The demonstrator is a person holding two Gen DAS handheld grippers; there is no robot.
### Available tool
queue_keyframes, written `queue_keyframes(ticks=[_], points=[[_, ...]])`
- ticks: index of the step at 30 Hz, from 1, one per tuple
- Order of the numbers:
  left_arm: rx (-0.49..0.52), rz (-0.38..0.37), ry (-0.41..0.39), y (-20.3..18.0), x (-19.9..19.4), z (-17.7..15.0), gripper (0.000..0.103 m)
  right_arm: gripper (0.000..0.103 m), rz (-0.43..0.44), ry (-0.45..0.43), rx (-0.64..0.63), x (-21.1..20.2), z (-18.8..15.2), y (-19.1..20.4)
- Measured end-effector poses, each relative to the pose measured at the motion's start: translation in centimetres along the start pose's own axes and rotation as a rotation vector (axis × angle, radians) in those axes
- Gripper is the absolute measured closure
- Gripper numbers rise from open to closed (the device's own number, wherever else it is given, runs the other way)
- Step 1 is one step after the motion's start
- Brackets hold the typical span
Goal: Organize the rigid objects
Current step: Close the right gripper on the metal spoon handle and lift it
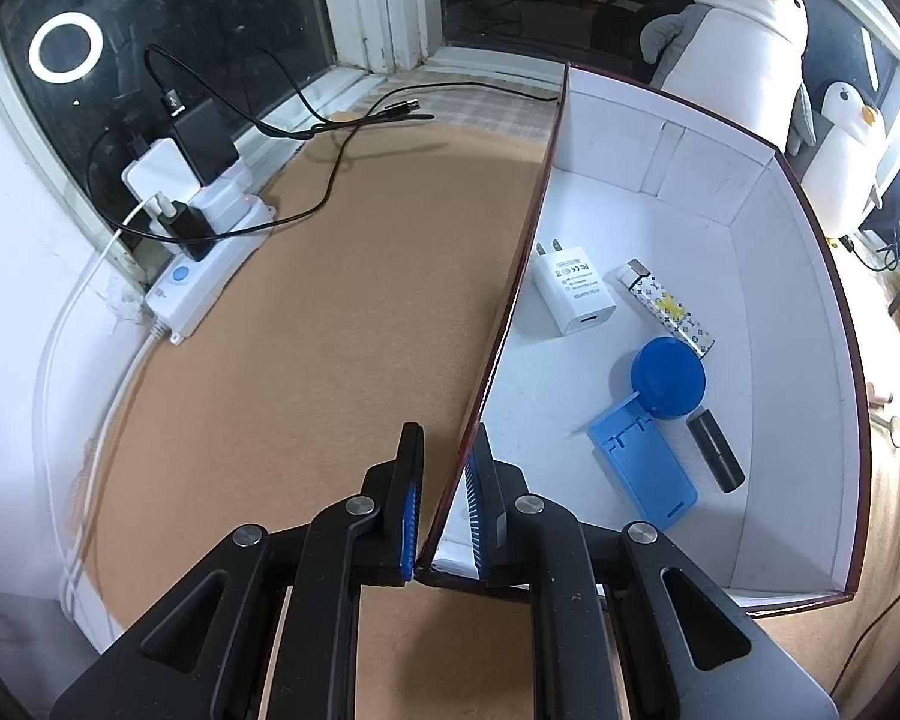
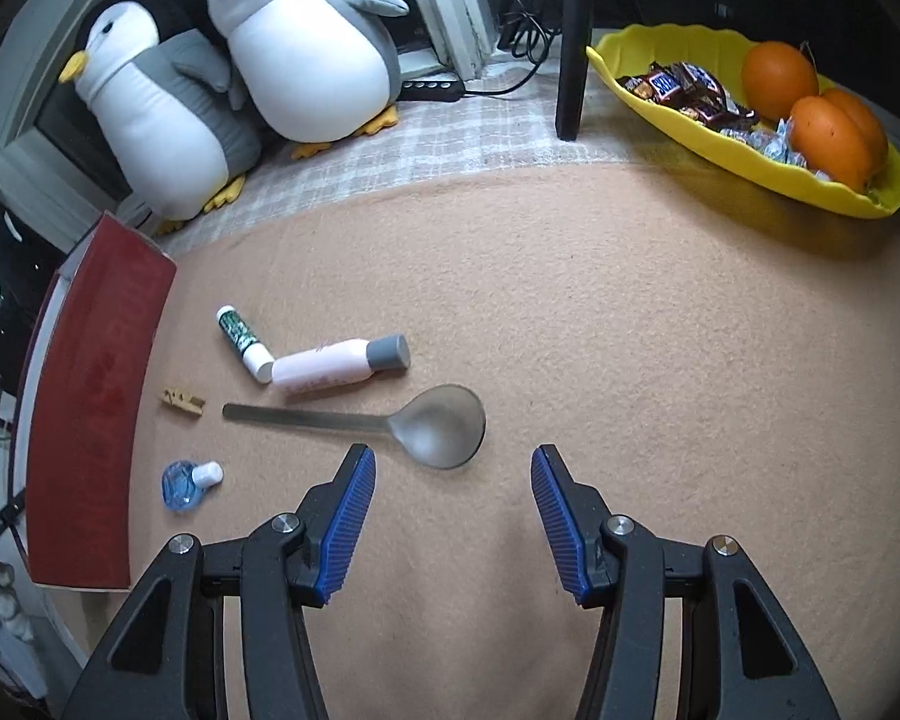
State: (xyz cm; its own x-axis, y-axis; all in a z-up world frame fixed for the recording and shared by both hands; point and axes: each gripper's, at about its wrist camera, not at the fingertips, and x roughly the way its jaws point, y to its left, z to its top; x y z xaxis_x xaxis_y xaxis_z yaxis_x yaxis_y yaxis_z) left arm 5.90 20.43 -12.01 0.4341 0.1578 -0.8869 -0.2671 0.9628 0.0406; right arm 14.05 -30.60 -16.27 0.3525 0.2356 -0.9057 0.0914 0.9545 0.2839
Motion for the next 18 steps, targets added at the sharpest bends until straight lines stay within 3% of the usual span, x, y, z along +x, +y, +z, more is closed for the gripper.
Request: queue_keyframes(ticks=[4,8,10,16,18], points=[[-0.002,0.003,0.0,0.0,0.0,0.0,0.09,0.069,0.048,0.028,0.039,1.1,0.5,-0.7],[-0.004,0.006,0.001,0.0,0.0,0.0,0.09,0.075,0.076,0.048,0.061,2.1,0.9,-1.1],[-0.004,0.006,0.001,0.0,-0.1,0.0,0.09,0.082,0.092,0.06,0.071,2.5,1.0,-1.2],[-0.003,0.007,0.001,0.0,-0.1,0.0,0.09,0.087,0.107,0.069,0.088,3.0,1.2,-1.4],[-0.003,0.006,0.001,-0.1,-0.1,0.0,0.09,0.098,0.102,0.069,0.091,3.1,1.2,-1.5]])
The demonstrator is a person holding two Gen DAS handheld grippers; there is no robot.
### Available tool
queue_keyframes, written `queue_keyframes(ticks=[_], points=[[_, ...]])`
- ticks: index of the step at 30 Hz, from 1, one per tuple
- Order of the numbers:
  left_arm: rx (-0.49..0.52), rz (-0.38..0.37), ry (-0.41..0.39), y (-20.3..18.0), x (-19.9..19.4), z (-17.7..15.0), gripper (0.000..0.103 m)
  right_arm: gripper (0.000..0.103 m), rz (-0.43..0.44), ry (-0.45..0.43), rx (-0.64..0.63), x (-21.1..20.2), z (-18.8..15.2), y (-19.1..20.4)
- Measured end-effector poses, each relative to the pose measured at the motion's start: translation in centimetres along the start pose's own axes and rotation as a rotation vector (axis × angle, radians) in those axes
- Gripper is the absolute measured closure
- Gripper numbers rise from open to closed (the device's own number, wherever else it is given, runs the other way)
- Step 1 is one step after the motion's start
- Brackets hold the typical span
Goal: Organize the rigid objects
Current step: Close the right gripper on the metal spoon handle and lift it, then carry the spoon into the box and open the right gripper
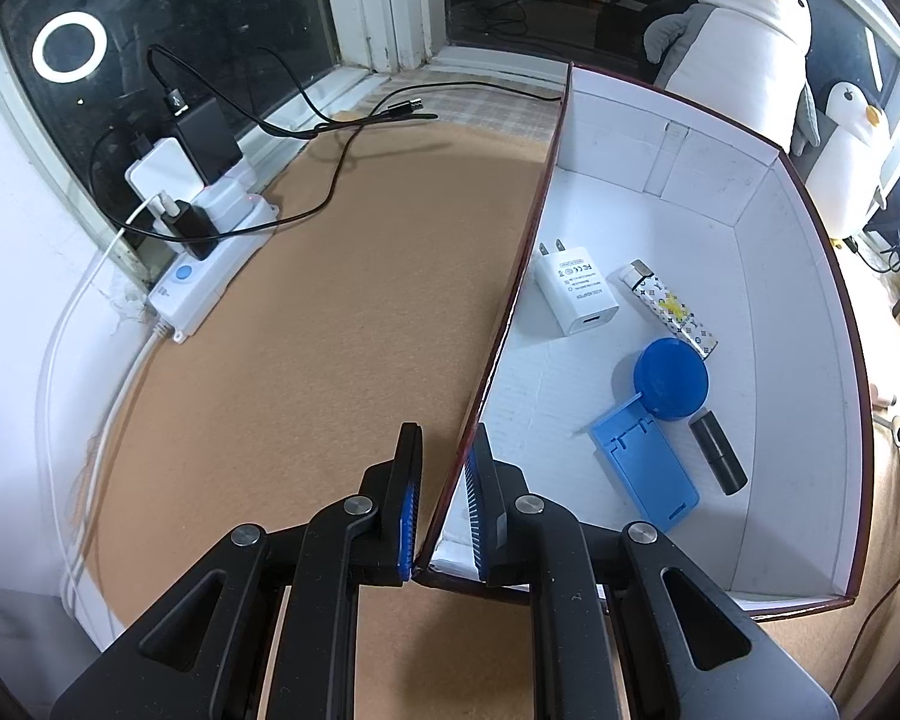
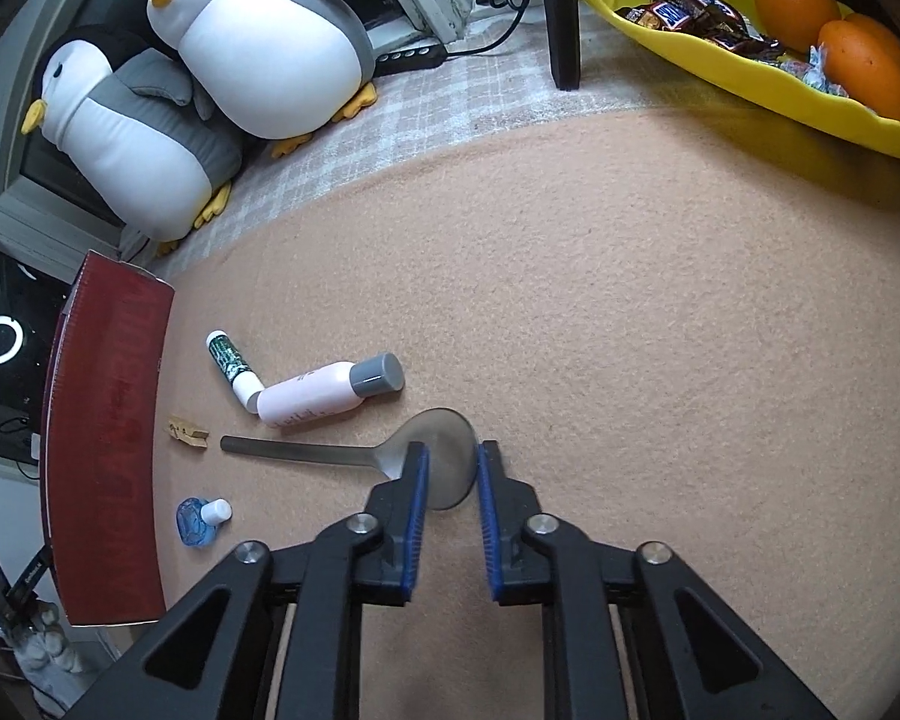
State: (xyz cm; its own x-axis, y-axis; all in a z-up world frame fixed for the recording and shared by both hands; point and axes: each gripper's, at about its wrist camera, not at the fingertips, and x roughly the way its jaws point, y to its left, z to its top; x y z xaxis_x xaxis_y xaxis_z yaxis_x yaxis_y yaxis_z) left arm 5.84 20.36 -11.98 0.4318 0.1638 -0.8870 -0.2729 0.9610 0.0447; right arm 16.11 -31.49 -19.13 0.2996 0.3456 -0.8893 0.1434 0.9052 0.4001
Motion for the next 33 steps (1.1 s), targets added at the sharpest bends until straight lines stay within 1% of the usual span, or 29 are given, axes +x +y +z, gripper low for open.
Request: queue_keyframes(ticks=[7,9,12,19,24,28,33], points=[[0.0,0.0,0.0,0.0,0.0,0.0,0.09,0.099,0.011,-0.015,0.001,-0.1,-0.5,0.2],[-0.001,0.0,0.0,0.0,0.0,0.0,0.09,0.099,0.007,-0.032,-0.006,-0.6,-0.8,0.4],[0.001,0.0,0.0,0.0,0.0,0.0,0.09,0.1,0.019,-0.061,-0.007,-1.7,-1.1,0.7],[0.0,-0.001,0.0,0.0,0.0,0.0,0.09,0.101,0.008,-0.139,-0.011,-4.8,-1.5,1.3],[-0.002,-0.003,0.002,-0.2,0.2,-0.1,0.09,0.101,0.002,-0.169,-0.032,-6.2,-1.5,2.1],[-0.003,-0.004,0.003,-0.2,0.2,-0.1,0.09,0.101,0.036,-0.186,-0.032,-7.2,-1.5,3.0],[-0.005,-0.006,0.003,-0.2,0.2,-0.1,0.09,0.101,0.077,-0.236,-0.059,-9.5,-1.3,5.3]])
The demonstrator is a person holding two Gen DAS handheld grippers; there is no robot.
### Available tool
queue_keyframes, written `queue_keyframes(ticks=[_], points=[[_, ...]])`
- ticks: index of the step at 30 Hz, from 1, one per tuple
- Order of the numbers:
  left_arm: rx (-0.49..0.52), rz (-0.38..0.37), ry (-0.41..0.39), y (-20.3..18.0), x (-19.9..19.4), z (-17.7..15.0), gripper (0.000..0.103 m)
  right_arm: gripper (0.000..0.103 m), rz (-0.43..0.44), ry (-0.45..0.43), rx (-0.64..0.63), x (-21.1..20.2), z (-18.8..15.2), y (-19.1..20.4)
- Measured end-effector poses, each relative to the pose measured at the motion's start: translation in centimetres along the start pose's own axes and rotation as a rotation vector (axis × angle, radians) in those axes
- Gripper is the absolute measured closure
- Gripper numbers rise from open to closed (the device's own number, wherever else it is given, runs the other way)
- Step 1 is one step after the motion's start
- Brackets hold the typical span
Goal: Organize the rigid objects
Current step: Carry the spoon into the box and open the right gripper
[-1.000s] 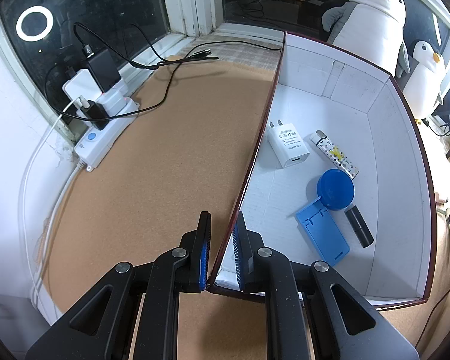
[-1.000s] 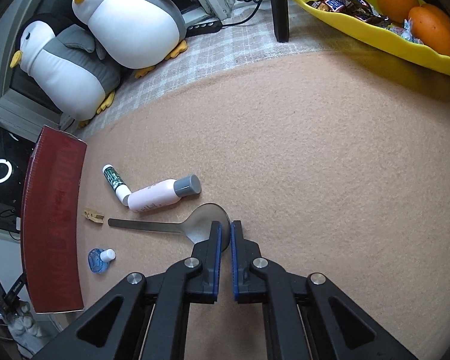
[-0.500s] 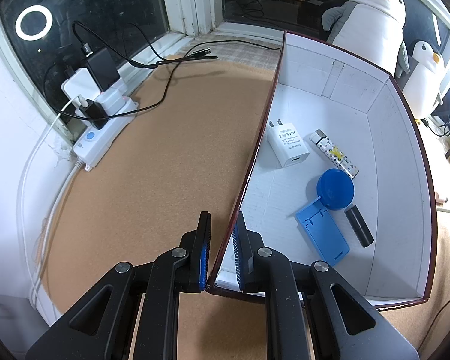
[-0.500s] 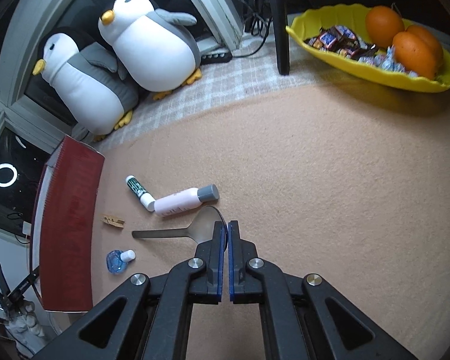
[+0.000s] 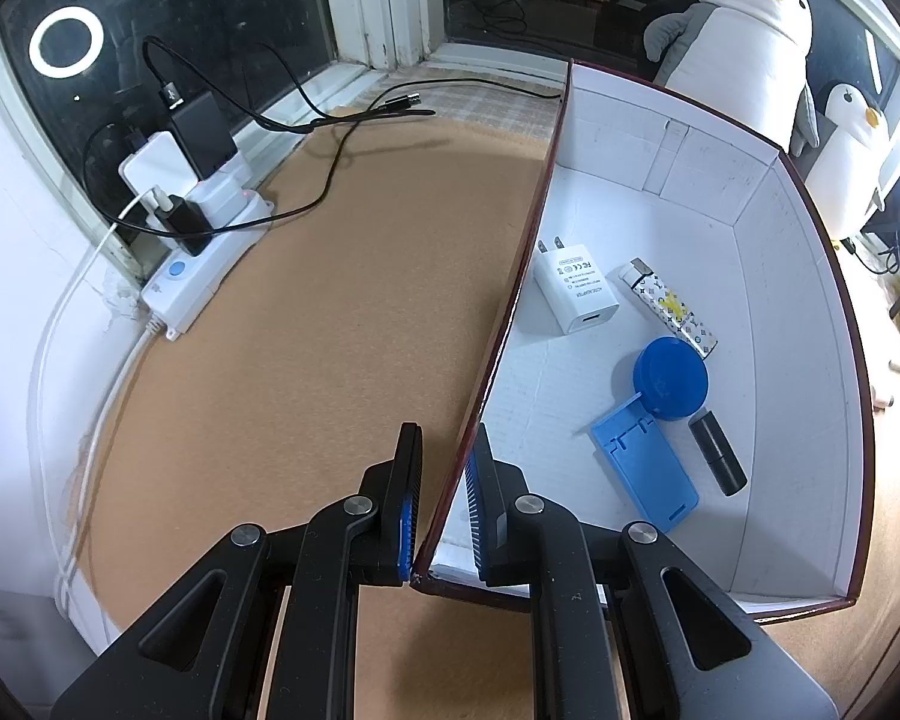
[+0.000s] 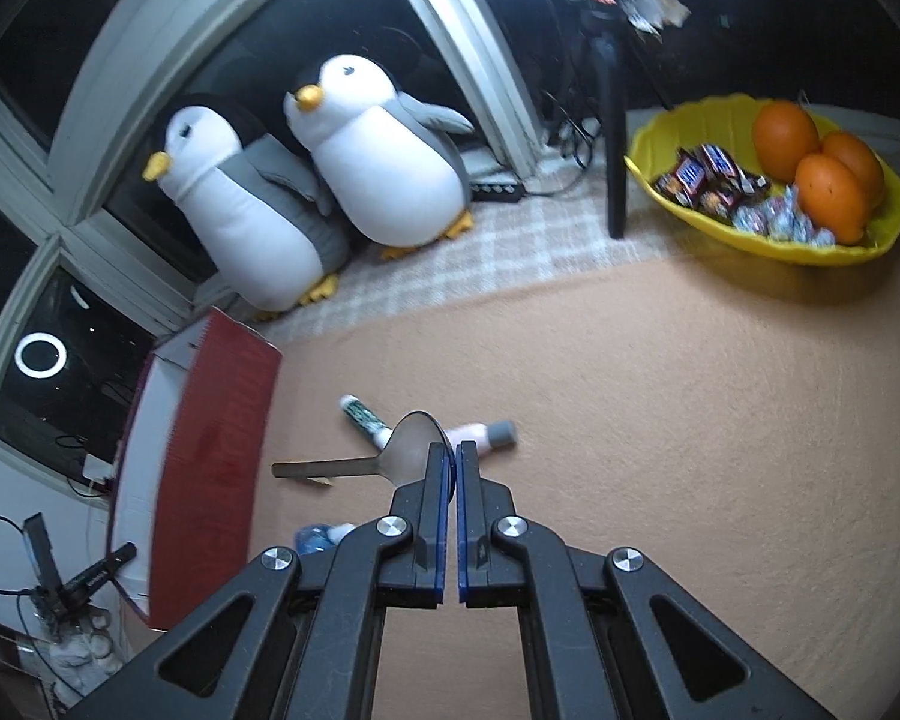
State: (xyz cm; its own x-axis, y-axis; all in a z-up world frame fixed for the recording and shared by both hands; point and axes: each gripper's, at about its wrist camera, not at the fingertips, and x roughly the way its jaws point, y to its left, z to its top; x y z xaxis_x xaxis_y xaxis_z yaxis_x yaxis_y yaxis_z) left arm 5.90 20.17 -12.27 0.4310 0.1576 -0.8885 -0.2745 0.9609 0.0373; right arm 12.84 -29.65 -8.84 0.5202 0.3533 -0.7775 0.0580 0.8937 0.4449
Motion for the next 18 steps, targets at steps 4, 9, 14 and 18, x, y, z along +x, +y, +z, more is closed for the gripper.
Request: queue_keyframes(ticks=[4,9,14,18], points=[[-0.003,-0.004,-0.001,-0.1,0.1,0.0,0.09,0.101,0.034,-0.034,-0.078,-1.7,1.0,3.9],[-0.006,-0.018,0.0,0.0,0.5,0.1,0.09,0.101,0.087,-0.044,-0.178,-2.4,2.1,9.1],[-0.004,-0.033,0.003,0.1,1.0,0.3,0.09,0.101,0.113,-0.028,-0.282,-1.5,2.4,14.3],[-0.004,-0.049,0.005,0.2,1.4,0.5,0.09,0.101,0.116,-0.012,-0.374,-0.3,2.5,18.5]])
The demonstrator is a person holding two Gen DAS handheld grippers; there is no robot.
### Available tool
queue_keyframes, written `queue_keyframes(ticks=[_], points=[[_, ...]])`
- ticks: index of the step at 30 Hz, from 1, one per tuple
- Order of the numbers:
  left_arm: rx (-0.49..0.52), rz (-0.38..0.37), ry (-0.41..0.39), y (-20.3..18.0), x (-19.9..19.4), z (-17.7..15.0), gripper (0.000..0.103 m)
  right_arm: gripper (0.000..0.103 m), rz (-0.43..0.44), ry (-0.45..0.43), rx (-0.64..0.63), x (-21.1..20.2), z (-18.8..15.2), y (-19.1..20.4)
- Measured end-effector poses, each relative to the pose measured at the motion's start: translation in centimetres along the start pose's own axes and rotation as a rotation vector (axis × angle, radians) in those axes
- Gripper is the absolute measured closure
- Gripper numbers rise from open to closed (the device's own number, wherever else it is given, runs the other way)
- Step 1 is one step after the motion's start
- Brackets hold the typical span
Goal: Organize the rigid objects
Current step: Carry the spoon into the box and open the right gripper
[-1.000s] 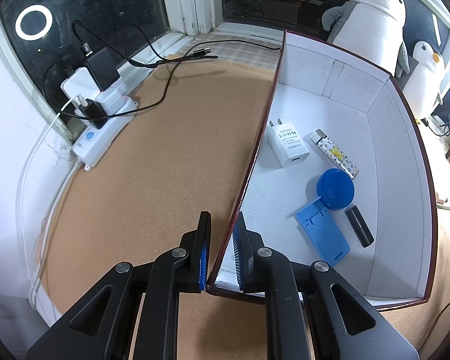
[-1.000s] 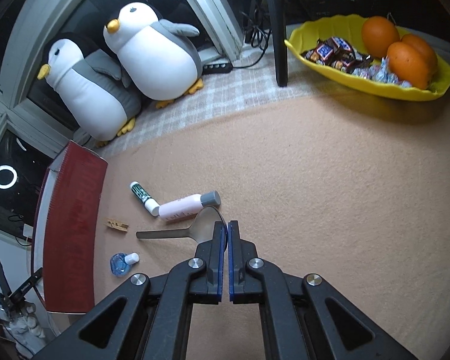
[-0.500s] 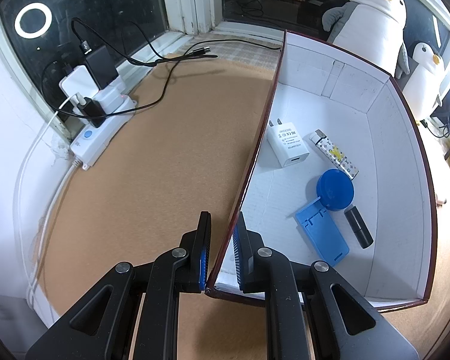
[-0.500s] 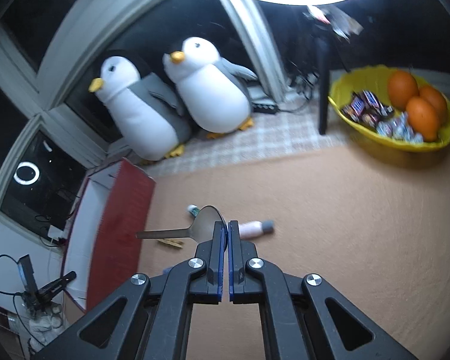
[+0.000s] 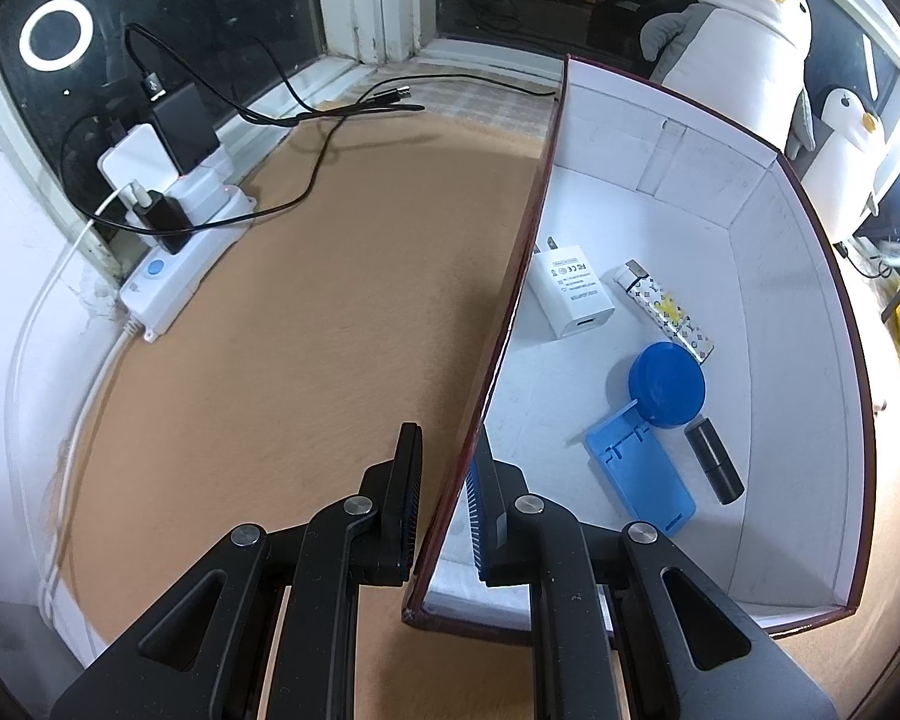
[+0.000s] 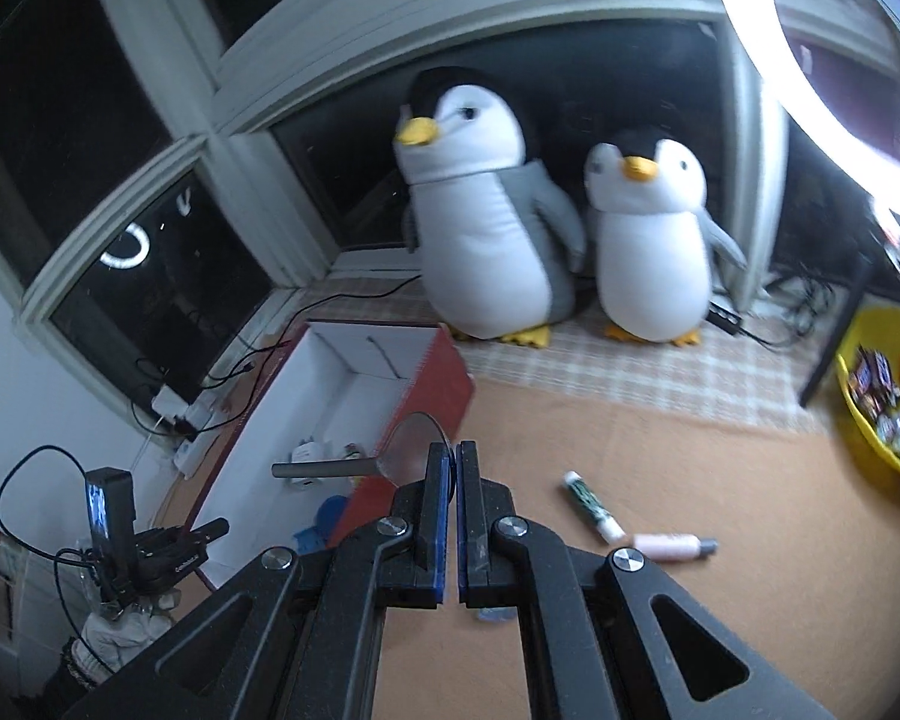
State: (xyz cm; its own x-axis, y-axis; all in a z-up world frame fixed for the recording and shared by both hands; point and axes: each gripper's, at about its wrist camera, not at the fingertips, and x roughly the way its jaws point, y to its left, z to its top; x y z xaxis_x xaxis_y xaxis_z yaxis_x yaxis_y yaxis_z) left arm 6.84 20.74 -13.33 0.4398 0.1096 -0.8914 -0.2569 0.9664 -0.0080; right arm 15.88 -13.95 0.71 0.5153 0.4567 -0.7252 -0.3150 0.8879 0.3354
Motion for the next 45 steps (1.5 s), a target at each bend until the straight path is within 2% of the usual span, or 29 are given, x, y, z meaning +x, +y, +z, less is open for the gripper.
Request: queue_keyframes(ticks=[7,14,23,32,33,36,37,45], points=[[0.0,-0.033,-0.001,0.4,0.5,0.3,0.092,0.101,-0.023,0.079,-0.159,4.7,2.5,5.5],[0.023,-0.048,0.001,0.2,0.9,0.4,0.093,0.101,-0.061,0.208,-0.32,10.3,3.8,9.8],[0.02,-0.061,-0.003,0.5,1.1,0.7,0.093,0.101,-0.131,0.322,-0.424,17.3,3.7,11.8],[0.017,-0.06,0.003,0.4,1.2,0.5,0.094,0.1,-0.172,0.321,-0.435,19.9,4.1,12.1],[0.016,-0.06,0.004,0.5,1.3,0.5,0.094,0.096,-0.174,0.316,-0.438,20.1,4.1,12.1],[0.012,-0.063,0.005,0.5,1.3,0.6,0.094,0.066,-0.195,0.305,-0.443,20.4,4.1,12.2],[0.012,-0.063,0.005,0.5,1.3,0.6,0.094,0.063,-0.19,0.292,-0.441,20.3,4.2,12.3],[0.015,-0.059,0.01,0.6,1.6,0.6,0.094,0.061,-0.185,0.28,-0.433,20.1,4.2,12.5]])
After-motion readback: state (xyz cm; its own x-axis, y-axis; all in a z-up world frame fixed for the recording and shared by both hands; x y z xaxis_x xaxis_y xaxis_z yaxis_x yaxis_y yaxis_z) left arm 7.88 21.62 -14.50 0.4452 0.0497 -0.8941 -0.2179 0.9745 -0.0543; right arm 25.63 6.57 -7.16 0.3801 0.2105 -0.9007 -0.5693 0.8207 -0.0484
